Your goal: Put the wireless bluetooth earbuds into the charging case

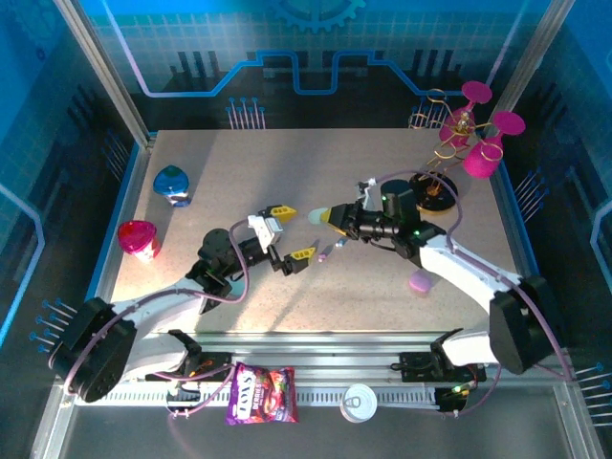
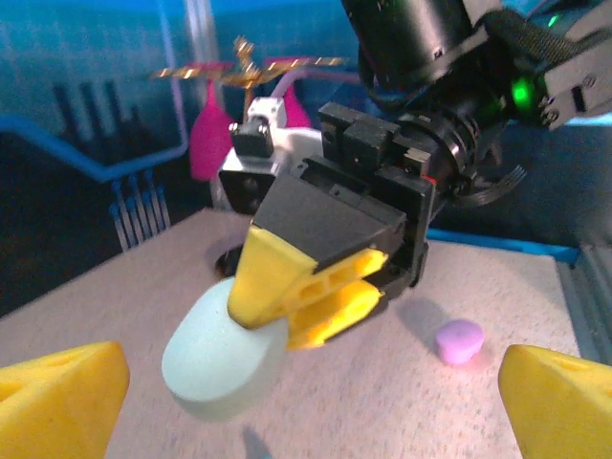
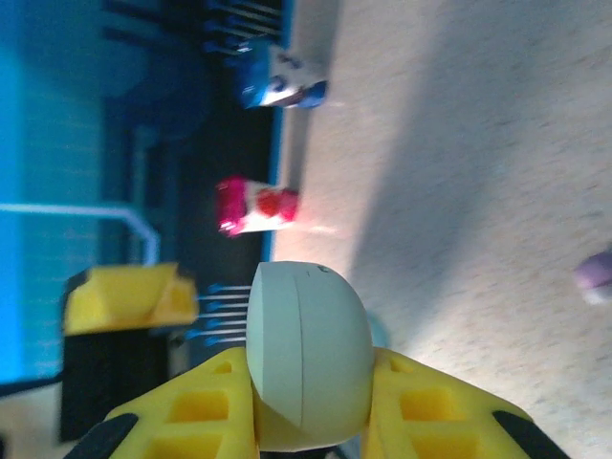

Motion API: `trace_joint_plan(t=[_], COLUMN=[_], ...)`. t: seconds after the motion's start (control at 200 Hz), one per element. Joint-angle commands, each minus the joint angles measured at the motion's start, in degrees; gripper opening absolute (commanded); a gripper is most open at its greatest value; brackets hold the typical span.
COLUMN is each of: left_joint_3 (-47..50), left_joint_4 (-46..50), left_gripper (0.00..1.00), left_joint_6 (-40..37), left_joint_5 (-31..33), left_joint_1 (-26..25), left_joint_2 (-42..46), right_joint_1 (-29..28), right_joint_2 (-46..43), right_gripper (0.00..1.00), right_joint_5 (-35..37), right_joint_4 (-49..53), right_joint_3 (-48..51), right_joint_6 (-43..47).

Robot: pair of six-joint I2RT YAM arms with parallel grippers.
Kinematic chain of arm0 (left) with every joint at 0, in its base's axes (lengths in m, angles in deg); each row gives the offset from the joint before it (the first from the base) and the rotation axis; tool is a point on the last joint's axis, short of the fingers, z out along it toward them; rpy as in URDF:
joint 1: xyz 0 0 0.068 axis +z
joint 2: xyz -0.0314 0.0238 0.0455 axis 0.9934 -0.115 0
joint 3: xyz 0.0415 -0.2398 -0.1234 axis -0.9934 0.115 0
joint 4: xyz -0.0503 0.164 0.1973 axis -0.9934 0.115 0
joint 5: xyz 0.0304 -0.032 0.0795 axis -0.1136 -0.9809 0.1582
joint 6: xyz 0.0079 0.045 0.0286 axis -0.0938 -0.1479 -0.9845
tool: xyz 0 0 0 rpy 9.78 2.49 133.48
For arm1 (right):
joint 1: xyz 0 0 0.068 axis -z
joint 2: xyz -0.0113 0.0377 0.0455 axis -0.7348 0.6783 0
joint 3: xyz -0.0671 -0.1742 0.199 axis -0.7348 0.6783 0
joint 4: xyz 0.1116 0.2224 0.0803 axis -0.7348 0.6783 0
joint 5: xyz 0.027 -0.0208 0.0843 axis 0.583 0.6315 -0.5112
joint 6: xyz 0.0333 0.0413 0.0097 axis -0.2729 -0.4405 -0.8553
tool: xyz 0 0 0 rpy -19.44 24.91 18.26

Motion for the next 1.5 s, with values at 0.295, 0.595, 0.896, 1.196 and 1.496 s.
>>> trace_joint_plan(t=[0.295,0.595,0.896,1.196,1.496], left_joint_3=[2.1,2.1,0.0,-5.1,-12.1], left_joint_4=[23.8,30.7,35.3,43.1,59.5], left_gripper=[0.99,0.99,0.99,0.99,0.99], left_joint_6=[2.5,3.0,4.8,8.1,27.7], left_joint_5=[23.3,26.7,27.0,27.1,25.6], left_joint_1=[-0.3,-0.4,-0.4,0.0,11.6], left_joint_2=[9.1,13.8,14.6,10.5,4.2], right_joint_1=[-0.8,-0.5,0.7,1.7,-0.7], right_joint_2=[24.7,41.3,47.8,38.3,19.3], right_gripper=[0.2,0.2,0.25,0.69,0.83], right_joint_5=[13.7,17.6,19.4,23.8,19.1], right_joint_4=[8.8,12.8,17.0,17.9,7.6], right_joint_3=[-22.4,-36.8,-42.8,-36.9,-16.0], right_joint_6=[10.9,11.0,13.9,23.7,41.0])
